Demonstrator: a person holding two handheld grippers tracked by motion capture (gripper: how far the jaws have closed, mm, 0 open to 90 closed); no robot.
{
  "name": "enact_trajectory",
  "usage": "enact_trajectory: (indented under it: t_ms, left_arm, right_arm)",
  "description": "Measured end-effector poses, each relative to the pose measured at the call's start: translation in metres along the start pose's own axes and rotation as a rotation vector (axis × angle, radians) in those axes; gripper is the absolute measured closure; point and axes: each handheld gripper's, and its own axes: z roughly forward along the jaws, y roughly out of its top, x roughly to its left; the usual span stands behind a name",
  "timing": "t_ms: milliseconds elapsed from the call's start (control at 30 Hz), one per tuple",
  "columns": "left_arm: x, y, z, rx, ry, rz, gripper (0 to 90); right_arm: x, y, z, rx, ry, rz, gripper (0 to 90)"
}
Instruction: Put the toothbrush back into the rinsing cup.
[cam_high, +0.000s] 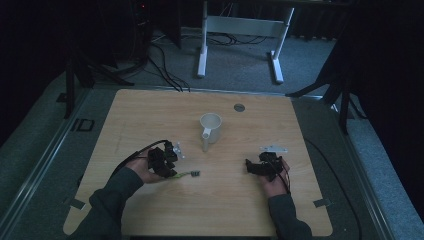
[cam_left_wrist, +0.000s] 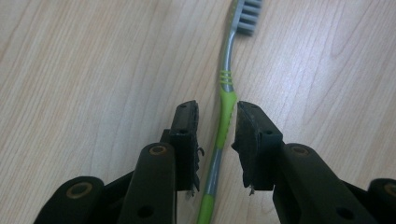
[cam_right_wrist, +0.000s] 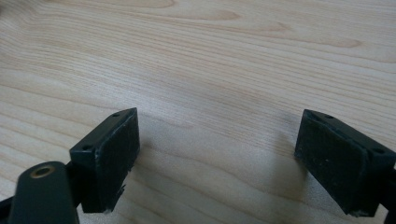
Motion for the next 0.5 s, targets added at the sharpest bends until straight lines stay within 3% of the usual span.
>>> enact_trajectory:
  t_ms: [500]
  left_arm:
    - [-0.007,0.009,0.012,0.083,-0.01,0.041,72.3]
  right_arm:
    - [0.0,0.0,0.0,0.0,0.0,0.0,13.5]
